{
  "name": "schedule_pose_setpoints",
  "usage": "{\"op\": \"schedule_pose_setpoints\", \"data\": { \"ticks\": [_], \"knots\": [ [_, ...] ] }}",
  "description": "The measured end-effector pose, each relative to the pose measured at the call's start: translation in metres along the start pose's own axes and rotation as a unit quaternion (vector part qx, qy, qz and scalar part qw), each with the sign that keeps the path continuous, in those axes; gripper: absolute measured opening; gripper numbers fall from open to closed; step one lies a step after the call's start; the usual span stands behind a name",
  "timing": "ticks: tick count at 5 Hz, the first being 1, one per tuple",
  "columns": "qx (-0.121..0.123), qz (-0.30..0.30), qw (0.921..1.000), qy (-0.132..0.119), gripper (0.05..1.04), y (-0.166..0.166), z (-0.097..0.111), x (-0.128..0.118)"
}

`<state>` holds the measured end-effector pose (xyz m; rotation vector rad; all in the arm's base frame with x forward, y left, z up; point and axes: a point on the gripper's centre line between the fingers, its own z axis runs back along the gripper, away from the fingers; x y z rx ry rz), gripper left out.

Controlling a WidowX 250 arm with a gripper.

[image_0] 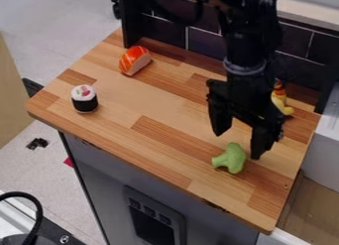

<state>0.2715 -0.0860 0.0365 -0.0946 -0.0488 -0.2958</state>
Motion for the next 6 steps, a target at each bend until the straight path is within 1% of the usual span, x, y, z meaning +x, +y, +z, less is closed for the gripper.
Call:
{"op": "schedule_pose_setpoints", "data": {
  "ticks": [2,4,5,6],
  "knots": [
    [0.012,-0.007,0.9999,0.005,0.999,0.002,-0.016,-0.009],
    [0.038,-0.004,0.9993,-0.005,0.998,0.012,-0.036,-0.008],
    [0.037,-0.008,0.9993,-0.007,0.951,0.013,-0.037,-0.007],
    [0.017,0.008,0.9998,-0.007,0.712,0.016,-0.035,-0.007]
  ]
}}
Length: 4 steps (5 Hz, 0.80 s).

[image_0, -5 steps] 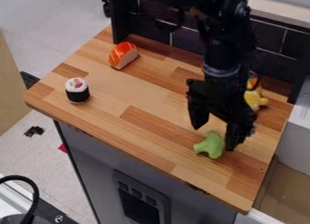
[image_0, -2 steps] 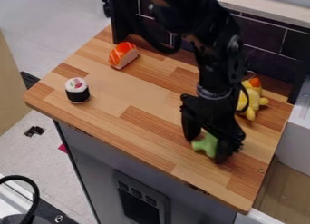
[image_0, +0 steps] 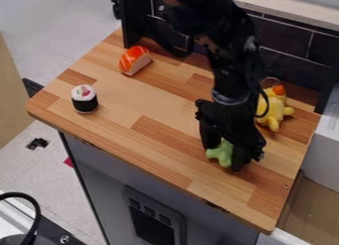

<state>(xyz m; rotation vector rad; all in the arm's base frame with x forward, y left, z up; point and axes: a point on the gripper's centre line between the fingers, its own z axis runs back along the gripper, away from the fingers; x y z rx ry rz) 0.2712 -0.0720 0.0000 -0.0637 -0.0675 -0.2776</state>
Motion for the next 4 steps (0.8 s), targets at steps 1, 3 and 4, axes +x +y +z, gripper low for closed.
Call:
{"op": "schedule_pose_setpoints", "data": {
  "ticks": [1,3,4],
  "knots": [
    [-0.004,0.001,0.9999,0.012,0.691,0.001,0.001,-0.001],
    [-0.042,0.020,0.9980,0.042,0.691,-0.003,0.034,-0.003],
    [-0.058,0.043,0.9967,0.036,0.691,0.004,0.062,0.005]
  ]
}}
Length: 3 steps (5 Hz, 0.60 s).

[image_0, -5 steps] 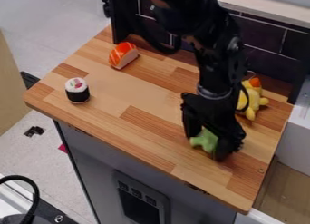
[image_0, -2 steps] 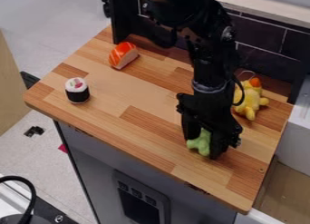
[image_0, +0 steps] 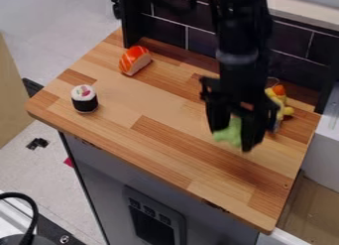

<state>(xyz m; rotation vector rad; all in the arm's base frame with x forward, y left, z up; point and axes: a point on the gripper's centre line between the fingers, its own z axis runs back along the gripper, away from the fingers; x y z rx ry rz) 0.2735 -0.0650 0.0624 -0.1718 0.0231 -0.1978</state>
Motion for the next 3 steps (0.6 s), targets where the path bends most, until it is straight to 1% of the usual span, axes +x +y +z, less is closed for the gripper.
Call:
{"op": "schedule_pose_setpoints", "data": {
  "ticks": [1,2,3],
  "knots": [
    [0.013,0.047,0.9984,-0.027,0.691,0.023,0.025,0.018],
    [0.044,0.097,0.9936,-0.038,0.691,0.063,0.028,0.036],
    [0.064,0.119,0.9901,-0.036,0.691,0.092,0.019,0.043]
  ]
}}
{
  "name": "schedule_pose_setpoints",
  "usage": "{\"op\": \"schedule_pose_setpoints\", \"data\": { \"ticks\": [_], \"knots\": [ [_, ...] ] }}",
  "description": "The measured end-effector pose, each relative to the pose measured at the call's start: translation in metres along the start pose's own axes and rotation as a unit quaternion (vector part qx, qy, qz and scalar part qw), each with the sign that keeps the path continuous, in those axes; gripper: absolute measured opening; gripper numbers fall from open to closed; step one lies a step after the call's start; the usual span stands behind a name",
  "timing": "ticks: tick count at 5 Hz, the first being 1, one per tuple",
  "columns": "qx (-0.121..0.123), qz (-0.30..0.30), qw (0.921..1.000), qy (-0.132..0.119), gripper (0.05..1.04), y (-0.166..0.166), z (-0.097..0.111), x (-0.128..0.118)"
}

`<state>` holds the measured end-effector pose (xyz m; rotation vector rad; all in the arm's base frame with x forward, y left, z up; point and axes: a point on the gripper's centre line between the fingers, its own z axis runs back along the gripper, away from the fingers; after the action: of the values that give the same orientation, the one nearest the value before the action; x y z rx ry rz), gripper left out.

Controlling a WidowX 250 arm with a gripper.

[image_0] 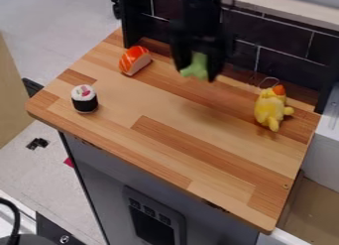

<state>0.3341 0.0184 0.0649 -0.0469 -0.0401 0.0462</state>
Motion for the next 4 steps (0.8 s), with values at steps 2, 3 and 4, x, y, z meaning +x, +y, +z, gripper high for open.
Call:
{"op": "schedule_pose_setpoints", "data": {
  "ticks": [2,3,4],
  "knots": [
    [0.016,-0.006,0.9998,0.012,0.691,0.026,-0.020,0.000],
    [0.025,-0.020,0.9995,0.006,0.691,0.031,-0.030,-0.005],
    [0.025,-0.025,0.9993,0.006,0.690,0.034,-0.043,-0.008]
  ]
}}
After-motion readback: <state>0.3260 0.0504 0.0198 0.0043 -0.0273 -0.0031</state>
